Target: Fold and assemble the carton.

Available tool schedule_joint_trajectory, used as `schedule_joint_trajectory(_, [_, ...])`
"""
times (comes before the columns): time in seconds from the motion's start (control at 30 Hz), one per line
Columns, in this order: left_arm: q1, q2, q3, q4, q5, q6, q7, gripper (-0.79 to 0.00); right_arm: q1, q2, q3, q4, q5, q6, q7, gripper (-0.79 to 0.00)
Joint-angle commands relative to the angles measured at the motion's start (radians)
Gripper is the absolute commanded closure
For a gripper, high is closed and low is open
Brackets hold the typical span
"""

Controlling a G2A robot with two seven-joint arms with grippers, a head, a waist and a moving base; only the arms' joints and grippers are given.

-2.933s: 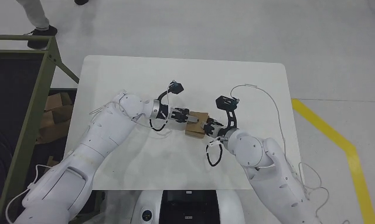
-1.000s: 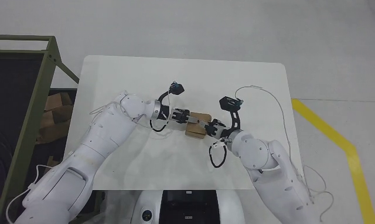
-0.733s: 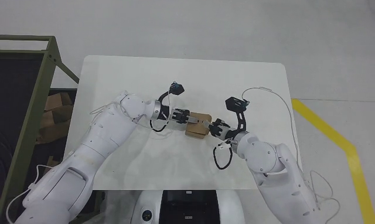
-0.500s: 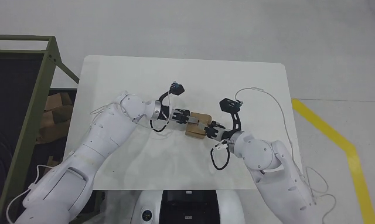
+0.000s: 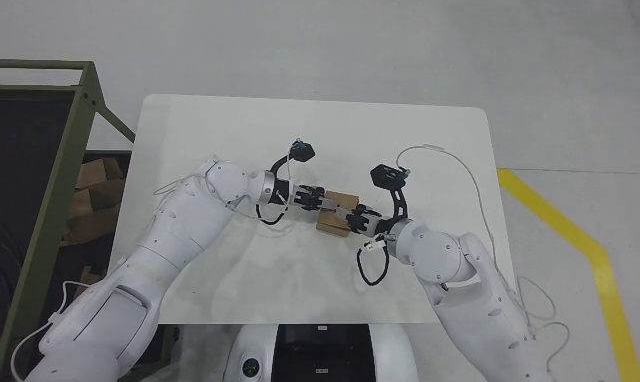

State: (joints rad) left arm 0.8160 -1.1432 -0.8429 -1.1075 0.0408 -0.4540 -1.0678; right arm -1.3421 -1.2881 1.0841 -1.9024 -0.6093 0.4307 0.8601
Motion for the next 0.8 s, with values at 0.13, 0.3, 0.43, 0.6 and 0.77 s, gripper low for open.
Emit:
schedule_joint_trajectory(0.13, [0.001, 0.0, 0.0, -0.001, 0.002, 0.004, 0.0, -0.493, 0.004, 0.001, -0.003, 0.01, 0.007, 0.0, -0.003, -0.339])
schedule_joint_trajectory(0.3, [0.001, -0.001, 0.001, 0.003, 0.002, 0.006, -0.001, -0.493, 0.004, 0.002, -0.004, 0.019, 0.013, -0.003, -0.006, -0.339])
schedule_joint_trajectory(0.43, [0.001, -0.001, 0.001, 0.006, 0.001, 0.006, -0.002, -0.493, 0.003, 0.004, -0.004, 0.022, 0.016, -0.005, -0.009, -0.339])
schedule_joint_trajectory(0.6, [0.001, -0.001, 0.001, 0.007, 0.004, 0.008, 0.001, -0.489, 0.005, 0.005, -0.004, 0.028, 0.025, -0.01, -0.01, -0.339])
schedule_joint_trajectory(0.77, [0.001, -0.001, 0.0, 0.008, 0.006, 0.009, 0.004, -0.486, -0.002, 0.008, 0.003, 0.018, 0.02, -0.008, -0.027, -0.332])
